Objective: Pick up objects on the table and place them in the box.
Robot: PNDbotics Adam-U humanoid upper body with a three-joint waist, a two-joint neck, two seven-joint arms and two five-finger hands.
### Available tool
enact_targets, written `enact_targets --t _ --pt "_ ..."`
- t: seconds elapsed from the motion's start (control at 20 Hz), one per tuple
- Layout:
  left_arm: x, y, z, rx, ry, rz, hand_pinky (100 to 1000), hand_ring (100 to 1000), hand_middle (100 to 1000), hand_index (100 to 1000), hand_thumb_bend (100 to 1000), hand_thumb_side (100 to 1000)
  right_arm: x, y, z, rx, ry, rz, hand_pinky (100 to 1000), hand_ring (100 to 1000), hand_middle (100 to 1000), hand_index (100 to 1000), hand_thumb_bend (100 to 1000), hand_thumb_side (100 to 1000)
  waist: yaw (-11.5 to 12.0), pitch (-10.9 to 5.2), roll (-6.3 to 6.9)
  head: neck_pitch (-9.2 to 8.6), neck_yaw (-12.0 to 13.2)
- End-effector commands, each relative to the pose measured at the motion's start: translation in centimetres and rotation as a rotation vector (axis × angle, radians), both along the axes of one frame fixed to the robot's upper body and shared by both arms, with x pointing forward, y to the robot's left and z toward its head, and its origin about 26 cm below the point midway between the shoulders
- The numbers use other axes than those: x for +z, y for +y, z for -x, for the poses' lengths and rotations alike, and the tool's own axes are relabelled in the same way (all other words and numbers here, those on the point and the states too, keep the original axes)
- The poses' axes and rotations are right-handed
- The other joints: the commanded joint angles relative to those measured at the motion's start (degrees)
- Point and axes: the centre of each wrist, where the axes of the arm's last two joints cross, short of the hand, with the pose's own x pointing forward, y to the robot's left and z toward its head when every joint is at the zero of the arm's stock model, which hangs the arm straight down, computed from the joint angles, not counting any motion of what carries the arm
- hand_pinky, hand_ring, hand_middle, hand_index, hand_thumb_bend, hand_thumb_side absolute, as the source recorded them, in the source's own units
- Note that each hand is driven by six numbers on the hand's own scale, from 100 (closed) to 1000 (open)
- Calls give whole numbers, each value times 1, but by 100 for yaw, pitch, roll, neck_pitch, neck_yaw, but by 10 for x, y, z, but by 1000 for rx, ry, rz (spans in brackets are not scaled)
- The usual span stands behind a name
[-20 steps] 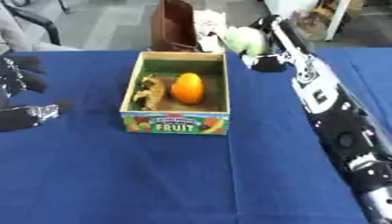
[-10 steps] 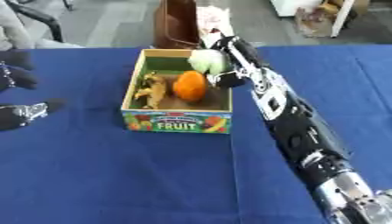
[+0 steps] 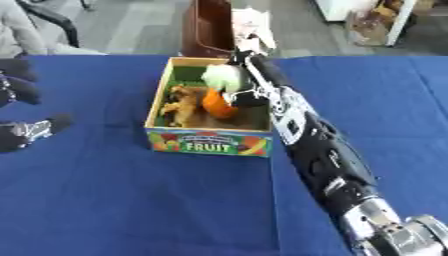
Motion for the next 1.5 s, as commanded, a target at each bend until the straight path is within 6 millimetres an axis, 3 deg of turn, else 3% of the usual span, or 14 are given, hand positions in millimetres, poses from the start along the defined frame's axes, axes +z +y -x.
enact_targets --t 0.05,0.2,0.3,0.55,0.6,0.65,0.9,1.25,1.5 --pt "8 -1 1 -9 -28 -7 587 557 588 742 810 100 22 4 -2 19 -72 3 726 834 806 865 519 267 -7 -82 10 -54 0" --pt "7 0 1 -7 -22 -7 586 557 588 741 809 100 27 4 -2 35 -93 -5 827 921 865 905 607 341 -30 -91 10 -46 19" --pt "6 1 1 -3 -20 -7 586 557 588 741 810 100 31 4 -1 49 -106 -14 864 963 890 923 654 337 -53 -98 9 -40 36" --pt "2 4 1 12 -9 -8 586 556 588 740 810 100 50 1 2 63 -155 -100 878 990 912 934 681 298 -139 -123 -11 -21 79" --pt "2 4 1 15 -8 -8 586 556 588 740 810 100 54 0 3 66 -162 -122 875 988 912 934 657 355 -153 -129 -16 -15 92" --pt "1 5 1 19 -7 -8 585 556 588 740 810 100 58 -1 5 71 -171 -146 872 987 910 933 683 292 -171 -135 -22 -10 107" --pt "-3 8 2 36 5 -6 585 555 587 740 811 100 77 -11 14 105 -202 -245 851 964 891 919 675 292 -268 -141 -57 14 208" --pt "-9 17 2 84 17 -3 584 553 585 738 811 100 98 -51 37 143 -248 -382 737 879 814 880 610 253 -491 -117 -111 32 441" --pt "-12 21 2 111 20 5 582 551 583 736 810 100 102 -89 60 132 -263 -472 702 861 799 871 583 240 -631 -124 -137 19 574"
